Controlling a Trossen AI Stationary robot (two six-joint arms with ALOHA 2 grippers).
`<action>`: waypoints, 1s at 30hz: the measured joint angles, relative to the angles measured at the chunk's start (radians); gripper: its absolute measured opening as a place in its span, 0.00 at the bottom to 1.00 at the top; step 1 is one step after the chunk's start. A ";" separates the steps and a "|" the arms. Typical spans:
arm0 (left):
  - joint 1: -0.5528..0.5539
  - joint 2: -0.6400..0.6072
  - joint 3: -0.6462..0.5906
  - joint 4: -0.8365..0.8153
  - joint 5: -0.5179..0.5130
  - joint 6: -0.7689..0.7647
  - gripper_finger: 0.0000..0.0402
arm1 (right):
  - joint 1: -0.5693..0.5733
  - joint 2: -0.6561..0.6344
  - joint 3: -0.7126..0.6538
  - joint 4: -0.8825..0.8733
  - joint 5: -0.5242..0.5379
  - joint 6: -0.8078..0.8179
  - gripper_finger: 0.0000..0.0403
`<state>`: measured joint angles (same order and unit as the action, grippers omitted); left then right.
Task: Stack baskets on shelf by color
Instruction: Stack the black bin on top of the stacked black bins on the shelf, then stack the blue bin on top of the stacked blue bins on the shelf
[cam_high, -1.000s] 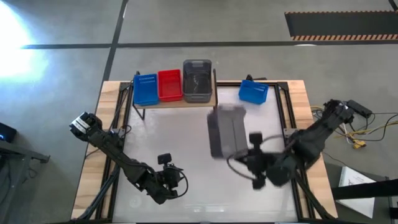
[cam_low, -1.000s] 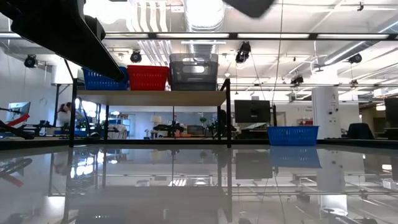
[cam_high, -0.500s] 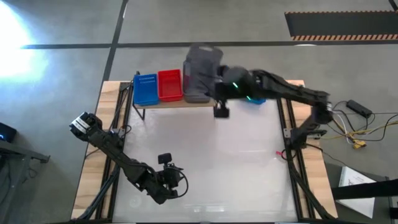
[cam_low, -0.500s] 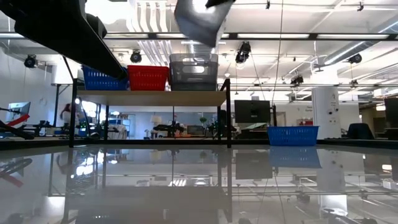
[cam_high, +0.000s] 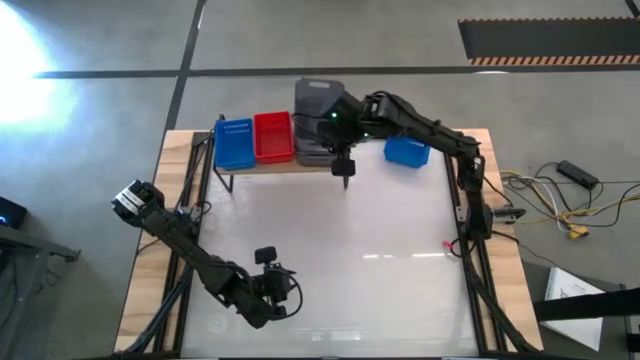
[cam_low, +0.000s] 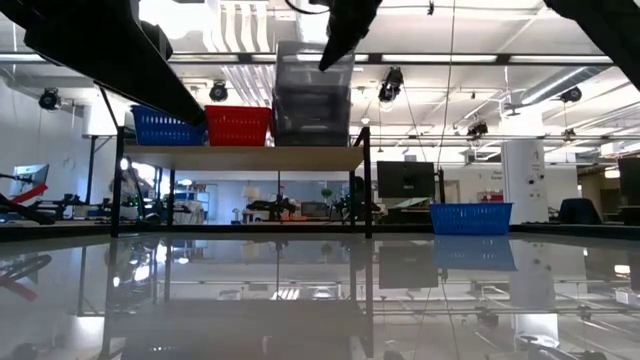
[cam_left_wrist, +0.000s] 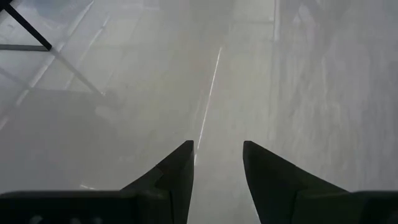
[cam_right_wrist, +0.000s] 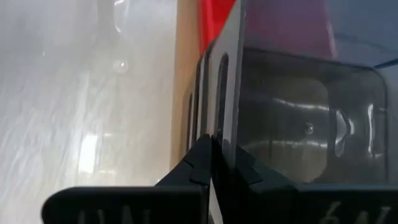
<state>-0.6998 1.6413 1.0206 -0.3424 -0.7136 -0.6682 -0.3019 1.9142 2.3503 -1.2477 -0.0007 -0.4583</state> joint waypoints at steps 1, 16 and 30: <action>0.000 0.000 0.000 0.001 0.000 0.000 0.31 | 0.000 -0.007 -0.013 0.001 0.000 -0.005 0.02; 0.000 0.000 0.000 0.003 0.000 0.002 0.31 | 0.000 -0.017 -0.046 0.002 0.003 0.014 0.16; 0.000 0.000 -0.001 0.005 0.001 0.001 0.31 | 0.001 -0.046 -0.025 -0.019 0.002 0.066 0.40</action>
<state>-0.6998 1.6413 1.0195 -0.3378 -0.7128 -0.6672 -0.3013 1.8679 2.3249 -1.2662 0.0010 -0.3918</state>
